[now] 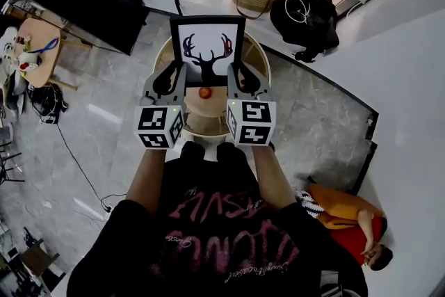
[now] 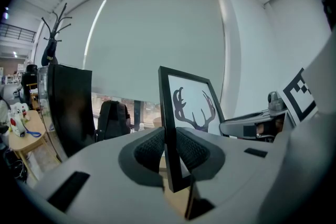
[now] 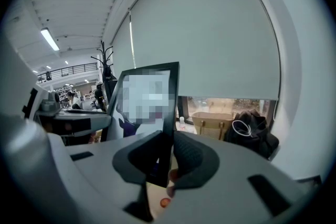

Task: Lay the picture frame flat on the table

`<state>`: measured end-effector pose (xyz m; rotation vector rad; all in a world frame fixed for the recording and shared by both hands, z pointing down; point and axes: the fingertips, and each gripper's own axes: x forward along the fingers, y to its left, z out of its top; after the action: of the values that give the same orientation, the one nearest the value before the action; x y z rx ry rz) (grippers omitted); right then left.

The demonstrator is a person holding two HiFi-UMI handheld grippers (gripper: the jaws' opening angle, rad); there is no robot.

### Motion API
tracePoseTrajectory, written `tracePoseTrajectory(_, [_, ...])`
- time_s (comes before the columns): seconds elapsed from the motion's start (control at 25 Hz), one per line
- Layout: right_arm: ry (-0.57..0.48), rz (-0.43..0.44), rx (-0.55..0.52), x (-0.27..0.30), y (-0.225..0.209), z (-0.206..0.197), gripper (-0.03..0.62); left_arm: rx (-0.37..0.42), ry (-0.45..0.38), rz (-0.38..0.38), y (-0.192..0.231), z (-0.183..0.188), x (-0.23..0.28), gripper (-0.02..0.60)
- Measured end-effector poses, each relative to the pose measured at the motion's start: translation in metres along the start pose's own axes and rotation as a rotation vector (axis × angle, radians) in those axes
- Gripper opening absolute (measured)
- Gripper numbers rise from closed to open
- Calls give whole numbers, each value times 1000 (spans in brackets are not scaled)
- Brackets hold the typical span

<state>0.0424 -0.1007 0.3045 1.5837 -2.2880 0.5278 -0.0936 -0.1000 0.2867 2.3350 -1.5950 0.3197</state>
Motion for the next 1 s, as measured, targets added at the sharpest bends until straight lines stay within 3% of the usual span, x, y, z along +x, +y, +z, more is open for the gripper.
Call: tracePoseTrajectory(1.0, [124, 26, 29, 8, 6, -56, 80, -63, 120, 25, 4, -59, -5, 74])
